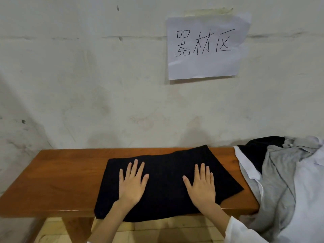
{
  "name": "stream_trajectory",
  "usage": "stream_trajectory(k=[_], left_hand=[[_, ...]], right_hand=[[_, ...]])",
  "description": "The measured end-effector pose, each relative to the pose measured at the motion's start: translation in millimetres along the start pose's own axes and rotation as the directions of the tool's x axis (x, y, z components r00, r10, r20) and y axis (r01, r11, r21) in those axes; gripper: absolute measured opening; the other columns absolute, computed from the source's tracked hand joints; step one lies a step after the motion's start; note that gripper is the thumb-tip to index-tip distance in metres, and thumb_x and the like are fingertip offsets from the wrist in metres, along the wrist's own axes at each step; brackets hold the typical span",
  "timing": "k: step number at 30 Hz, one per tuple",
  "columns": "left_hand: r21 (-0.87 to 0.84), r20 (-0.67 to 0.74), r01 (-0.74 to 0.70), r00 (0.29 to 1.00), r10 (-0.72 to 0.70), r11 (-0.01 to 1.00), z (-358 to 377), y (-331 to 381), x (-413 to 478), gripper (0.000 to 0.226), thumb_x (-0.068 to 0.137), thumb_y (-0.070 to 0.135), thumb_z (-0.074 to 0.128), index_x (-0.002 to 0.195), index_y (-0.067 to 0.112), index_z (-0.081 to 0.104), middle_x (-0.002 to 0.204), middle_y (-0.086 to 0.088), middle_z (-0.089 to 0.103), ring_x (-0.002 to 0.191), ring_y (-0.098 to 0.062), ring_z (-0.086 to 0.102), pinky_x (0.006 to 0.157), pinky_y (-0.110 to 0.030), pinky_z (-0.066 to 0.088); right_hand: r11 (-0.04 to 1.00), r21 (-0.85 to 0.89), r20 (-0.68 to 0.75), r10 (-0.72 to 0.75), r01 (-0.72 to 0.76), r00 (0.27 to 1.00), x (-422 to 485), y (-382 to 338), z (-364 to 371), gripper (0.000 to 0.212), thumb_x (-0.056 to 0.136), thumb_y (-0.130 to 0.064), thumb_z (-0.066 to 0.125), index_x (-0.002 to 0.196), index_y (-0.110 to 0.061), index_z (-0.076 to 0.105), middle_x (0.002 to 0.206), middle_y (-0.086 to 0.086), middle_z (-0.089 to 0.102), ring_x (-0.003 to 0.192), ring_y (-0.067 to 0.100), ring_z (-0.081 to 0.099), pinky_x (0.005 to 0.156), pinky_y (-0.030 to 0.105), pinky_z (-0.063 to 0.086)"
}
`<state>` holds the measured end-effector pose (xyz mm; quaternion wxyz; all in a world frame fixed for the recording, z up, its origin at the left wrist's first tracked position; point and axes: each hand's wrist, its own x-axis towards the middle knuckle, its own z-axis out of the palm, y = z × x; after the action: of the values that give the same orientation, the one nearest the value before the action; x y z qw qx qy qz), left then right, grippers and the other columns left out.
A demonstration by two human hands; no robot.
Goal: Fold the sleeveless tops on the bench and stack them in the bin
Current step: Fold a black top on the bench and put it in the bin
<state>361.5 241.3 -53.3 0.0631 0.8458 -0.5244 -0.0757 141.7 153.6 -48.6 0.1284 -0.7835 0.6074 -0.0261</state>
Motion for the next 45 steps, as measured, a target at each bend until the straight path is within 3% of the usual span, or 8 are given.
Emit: stream_trajectory(k=[9,16,24,26,29,33,39,45], left_hand=[[0.103,0.015,0.005,1.000,-0.007,0.995,-17,51,-12,0.054,0.099,0.048,0.031,0.146,0.021,0.027,0.153,-0.012,0.021,0.143,-0.030,0.016,0.117,-0.044,0.016],[0.051,0.065,-0.157,0.986,0.154,0.986,5,43,-11,0.106,0.061,0.067,-0.040,0.151,0.026,-0.003,0.159,0.001,-0.009,0.141,-0.019,-0.020,0.114,-0.042,-0.012],[0.052,-0.065,0.023,0.998,-0.020,0.998,-12,55,-50,0.039,0.093,0.040,0.050,0.128,0.024,0.052,0.127,-0.007,0.051,0.120,-0.030,0.046,0.104,-0.049,0.032],[0.017,-0.248,-0.079,0.965,0.081,0.997,-6,47,-46,0.017,0.078,0.026,0.071,0.092,0.019,0.067,0.093,-0.006,0.058,0.090,-0.028,0.058,0.085,-0.047,0.047],[-0.043,-0.262,-0.326,0.916,0.304,0.945,6,45,-34,0.016,0.083,0.022,0.066,0.100,0.020,0.067,0.114,-0.006,0.060,0.111,-0.027,0.058,0.099,-0.043,0.046],[0.113,-0.058,-0.573,0.812,0.581,0.812,19,59,-28,0.047,0.096,0.041,0.036,0.140,0.026,0.044,0.150,0.002,0.038,0.140,-0.017,0.032,0.118,-0.037,0.018],[0.066,0.035,-0.533,0.846,0.531,0.844,21,56,-38,0.064,0.099,0.057,0.014,0.150,0.018,0.019,0.157,-0.001,0.017,0.145,-0.015,0.015,0.114,-0.029,0.004],[0.121,0.149,-0.595,0.803,0.578,0.795,12,48,-49,0.091,0.087,0.071,0.024,0.150,0.017,-0.011,0.152,0.005,-0.022,0.143,-0.011,-0.021,0.118,-0.036,-0.011]], right_hand=[[0.997,-0.062,0.131,-0.039,0.048,0.991,40,21,-44,0.075,0.099,-0.047,0.036,0.151,-0.004,0.003,0.159,0.016,-0.003,0.147,0.030,-0.001,0.120,0.042,0.008],[0.959,0.222,0.029,0.173,-0.175,0.984,-19,-32,-8,0.078,0.098,-0.039,0.040,0.149,0.002,-0.002,0.158,0.019,-0.005,0.147,0.029,-0.004,0.118,0.038,-0.001],[0.993,0.005,0.040,-0.119,0.118,0.992,-26,-10,18,0.070,0.084,-0.050,0.034,0.121,0.003,0.061,0.129,0.020,0.058,0.121,0.032,0.056,0.111,0.037,0.004],[0.964,-0.099,0.056,-0.243,0.248,0.968,-20,9,11,0.066,0.093,-0.050,0.027,0.125,-0.002,0.059,0.132,0.015,0.056,0.124,0.028,0.053,0.111,0.034,0.006],[0.893,-0.205,0.126,-0.382,0.401,0.916,-17,35,4,0.071,0.097,-0.054,0.011,0.134,-0.007,0.051,0.141,0.010,0.049,0.134,0.022,0.041,0.110,0.033,0.011],[0.794,-0.235,0.171,-0.534,0.561,0.828,-18,53,-2,0.068,0.098,-0.056,0.017,0.143,-0.010,0.038,0.150,0.007,0.037,0.140,0.019,0.030,0.110,0.033,0.015],[0.760,-0.213,0.159,-0.593,0.614,0.790,-22,75,-20,0.089,0.090,-0.073,0.030,0.151,-0.011,0.010,0.157,-0.001,-0.001,0.146,0.017,-0.004,0.114,0.027,-0.008],[0.859,-0.165,0.367,-0.403,0.485,0.838,-36,78,-13,0.091,0.084,-0.071,0.030,0.150,-0.010,0.016,0.145,0.005,0.045,0.134,0.018,0.042,0.114,0.030,0.006]])
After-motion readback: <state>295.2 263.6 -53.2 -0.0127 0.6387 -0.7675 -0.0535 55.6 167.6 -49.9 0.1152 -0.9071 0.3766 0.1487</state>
